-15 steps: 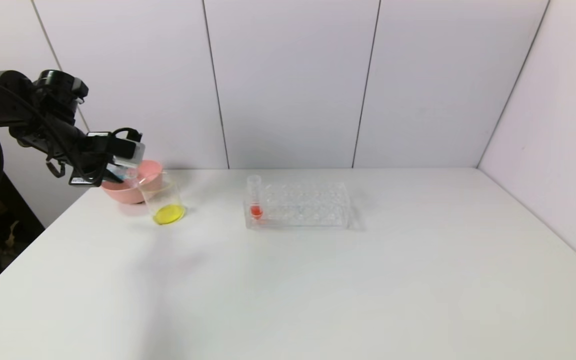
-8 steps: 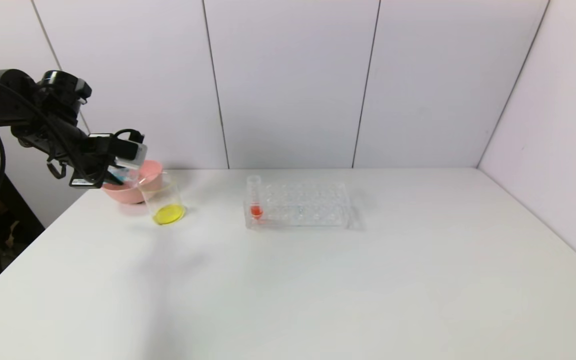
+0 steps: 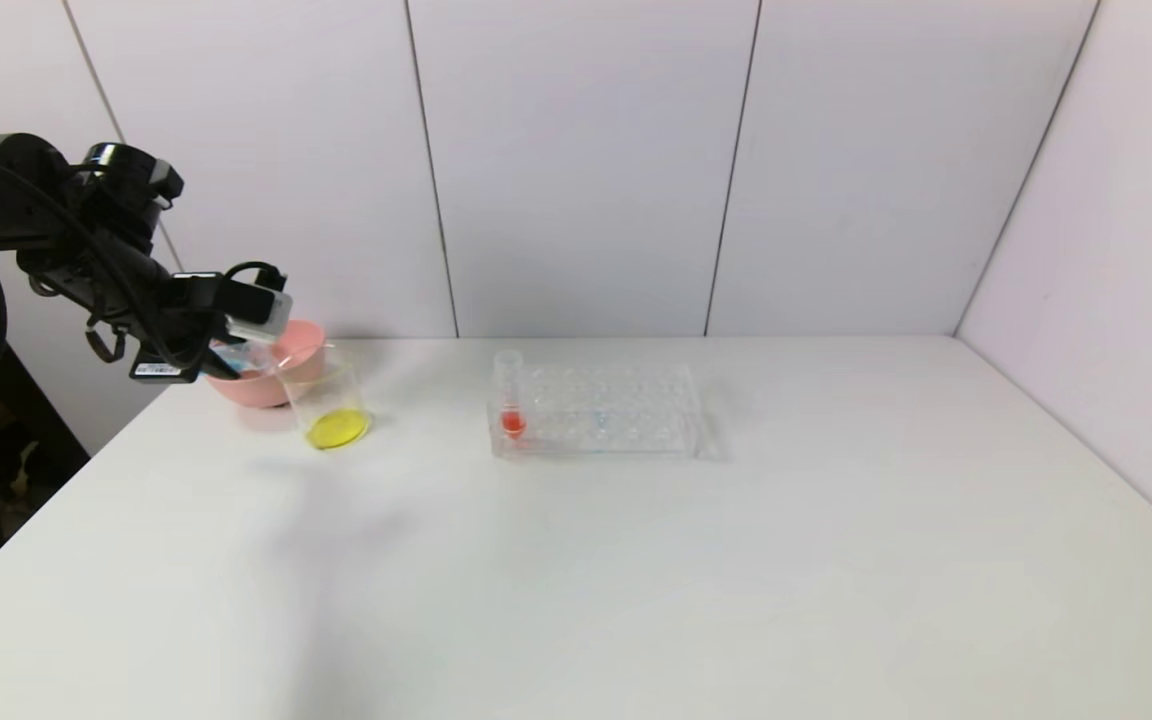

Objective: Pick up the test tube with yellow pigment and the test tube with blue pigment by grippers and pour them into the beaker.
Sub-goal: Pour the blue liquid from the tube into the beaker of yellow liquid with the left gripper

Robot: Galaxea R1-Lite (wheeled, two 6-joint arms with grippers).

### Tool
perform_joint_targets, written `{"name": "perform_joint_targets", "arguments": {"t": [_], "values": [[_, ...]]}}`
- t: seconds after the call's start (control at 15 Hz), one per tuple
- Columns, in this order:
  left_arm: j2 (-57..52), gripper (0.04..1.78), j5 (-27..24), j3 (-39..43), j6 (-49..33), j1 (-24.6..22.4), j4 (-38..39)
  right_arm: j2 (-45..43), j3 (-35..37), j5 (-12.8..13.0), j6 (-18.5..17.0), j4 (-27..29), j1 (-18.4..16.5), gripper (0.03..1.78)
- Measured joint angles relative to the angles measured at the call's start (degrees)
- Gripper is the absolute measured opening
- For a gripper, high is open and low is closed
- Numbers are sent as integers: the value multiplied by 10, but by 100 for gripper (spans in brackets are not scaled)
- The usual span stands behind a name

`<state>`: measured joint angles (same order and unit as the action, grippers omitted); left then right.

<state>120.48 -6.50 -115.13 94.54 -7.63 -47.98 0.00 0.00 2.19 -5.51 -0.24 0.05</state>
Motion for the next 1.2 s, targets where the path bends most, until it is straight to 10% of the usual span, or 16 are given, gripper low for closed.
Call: {"name": "perform_joint_targets", "arguments": {"t": [1.2], "values": [[10,44,81,-1,-35,17,15,0,0,0,0,0,0,171]]}}
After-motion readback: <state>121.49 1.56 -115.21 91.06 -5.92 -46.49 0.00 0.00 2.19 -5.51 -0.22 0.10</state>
